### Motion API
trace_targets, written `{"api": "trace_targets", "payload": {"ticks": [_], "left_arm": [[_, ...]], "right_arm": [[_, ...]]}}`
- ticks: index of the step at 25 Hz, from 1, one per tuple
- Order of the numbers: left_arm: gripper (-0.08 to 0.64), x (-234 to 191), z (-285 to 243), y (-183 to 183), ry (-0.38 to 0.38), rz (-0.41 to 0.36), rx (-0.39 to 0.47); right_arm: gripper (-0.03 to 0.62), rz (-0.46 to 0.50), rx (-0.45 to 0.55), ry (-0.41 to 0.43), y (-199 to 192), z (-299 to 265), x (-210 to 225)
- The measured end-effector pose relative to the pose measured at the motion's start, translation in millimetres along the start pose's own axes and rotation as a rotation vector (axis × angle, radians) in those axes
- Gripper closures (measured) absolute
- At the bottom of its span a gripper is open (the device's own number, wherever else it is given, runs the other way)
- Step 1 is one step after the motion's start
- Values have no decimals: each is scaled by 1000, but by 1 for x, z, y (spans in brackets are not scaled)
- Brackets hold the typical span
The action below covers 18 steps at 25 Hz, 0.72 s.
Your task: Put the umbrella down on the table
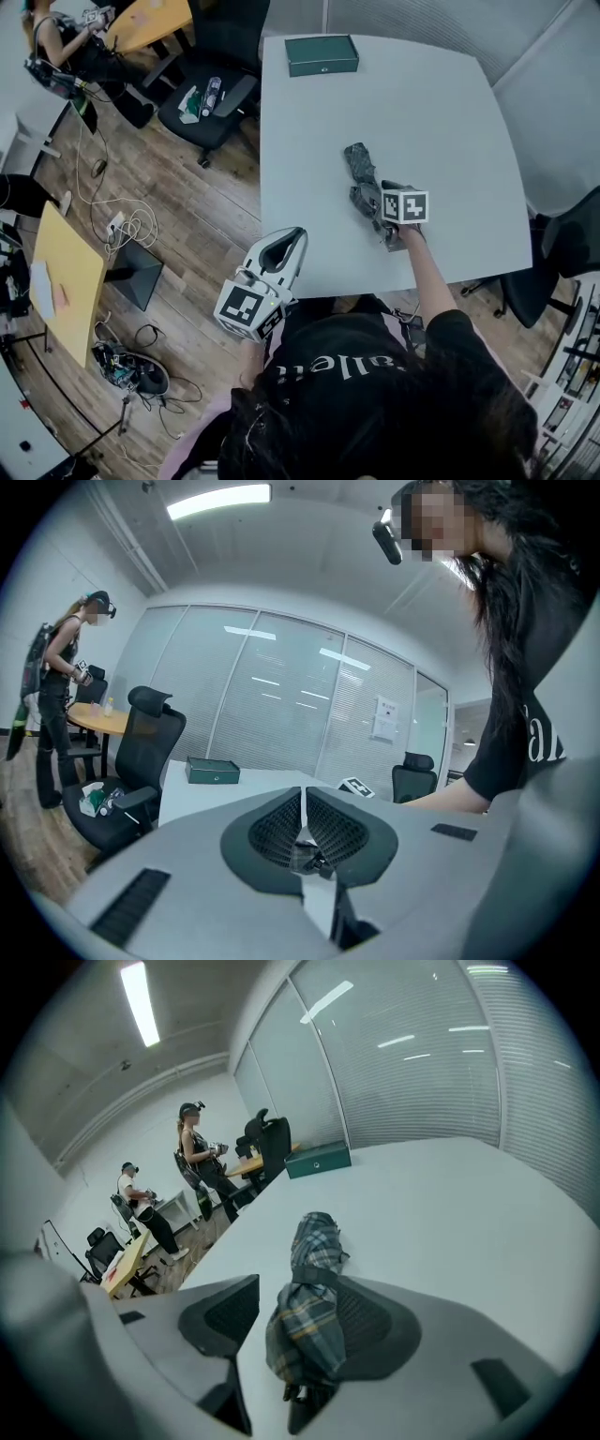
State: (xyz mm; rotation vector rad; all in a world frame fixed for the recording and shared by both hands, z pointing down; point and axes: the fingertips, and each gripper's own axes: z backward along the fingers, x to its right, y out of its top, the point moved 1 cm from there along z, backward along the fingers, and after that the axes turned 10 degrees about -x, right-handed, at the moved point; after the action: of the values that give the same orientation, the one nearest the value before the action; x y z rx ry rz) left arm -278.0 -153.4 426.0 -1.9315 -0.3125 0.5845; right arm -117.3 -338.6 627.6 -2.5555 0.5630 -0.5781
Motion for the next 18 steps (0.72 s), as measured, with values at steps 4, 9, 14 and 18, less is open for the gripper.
{"api": "trace_targets", "payload": {"ticks": [4, 9, 14, 18], "left_arm": [[526, 6, -5, 1, -40, -17, -5], [526, 20, -12, 0, -94, -37, -17], [526, 31, -21, -1, -135, -49, -33], [526, 43, -27, 0, -149, -56, -31]], "right_arm": [[356, -6, 107, 44, -6, 42, -19], [373, -8, 198, 95, -20, 91, -44], [392, -2, 273, 110, -31, 132, -63], [420, -13, 327, 131, -36, 160, -72]]}}
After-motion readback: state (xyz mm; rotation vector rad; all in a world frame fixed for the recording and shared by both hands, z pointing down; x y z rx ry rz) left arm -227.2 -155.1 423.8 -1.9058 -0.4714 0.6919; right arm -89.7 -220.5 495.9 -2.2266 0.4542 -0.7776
